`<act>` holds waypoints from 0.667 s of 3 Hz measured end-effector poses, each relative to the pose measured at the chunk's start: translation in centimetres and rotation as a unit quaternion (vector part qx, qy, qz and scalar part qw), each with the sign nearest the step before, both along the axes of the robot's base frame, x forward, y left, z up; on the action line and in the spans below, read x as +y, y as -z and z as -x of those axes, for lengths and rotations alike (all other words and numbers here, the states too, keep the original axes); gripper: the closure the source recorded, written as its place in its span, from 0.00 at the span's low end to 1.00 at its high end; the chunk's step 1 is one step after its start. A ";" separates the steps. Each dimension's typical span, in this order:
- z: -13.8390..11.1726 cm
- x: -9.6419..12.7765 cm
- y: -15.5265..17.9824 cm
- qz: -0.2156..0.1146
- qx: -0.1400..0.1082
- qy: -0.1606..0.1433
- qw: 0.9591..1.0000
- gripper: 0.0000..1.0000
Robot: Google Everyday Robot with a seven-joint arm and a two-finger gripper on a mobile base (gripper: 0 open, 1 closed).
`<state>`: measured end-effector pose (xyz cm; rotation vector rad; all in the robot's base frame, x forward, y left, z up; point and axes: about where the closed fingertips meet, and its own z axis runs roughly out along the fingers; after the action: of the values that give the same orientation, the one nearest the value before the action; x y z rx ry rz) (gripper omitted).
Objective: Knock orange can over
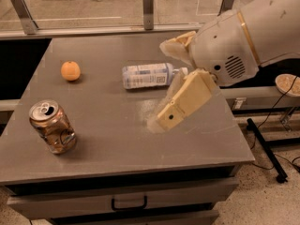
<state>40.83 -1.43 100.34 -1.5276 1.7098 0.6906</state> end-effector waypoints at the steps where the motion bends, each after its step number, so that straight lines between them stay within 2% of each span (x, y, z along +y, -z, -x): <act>1: -1.0 1.5 4.2 -0.013 0.017 -0.017 1.000 0.00; 2: -2.5 3.8 9.9 -0.046 0.020 -0.036 0.998 0.00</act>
Offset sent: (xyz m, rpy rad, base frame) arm 0.0504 0.0662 -0.1744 0.1890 0.0203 0.1191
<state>43.31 2.40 90.45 -1.5254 1.6356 0.8307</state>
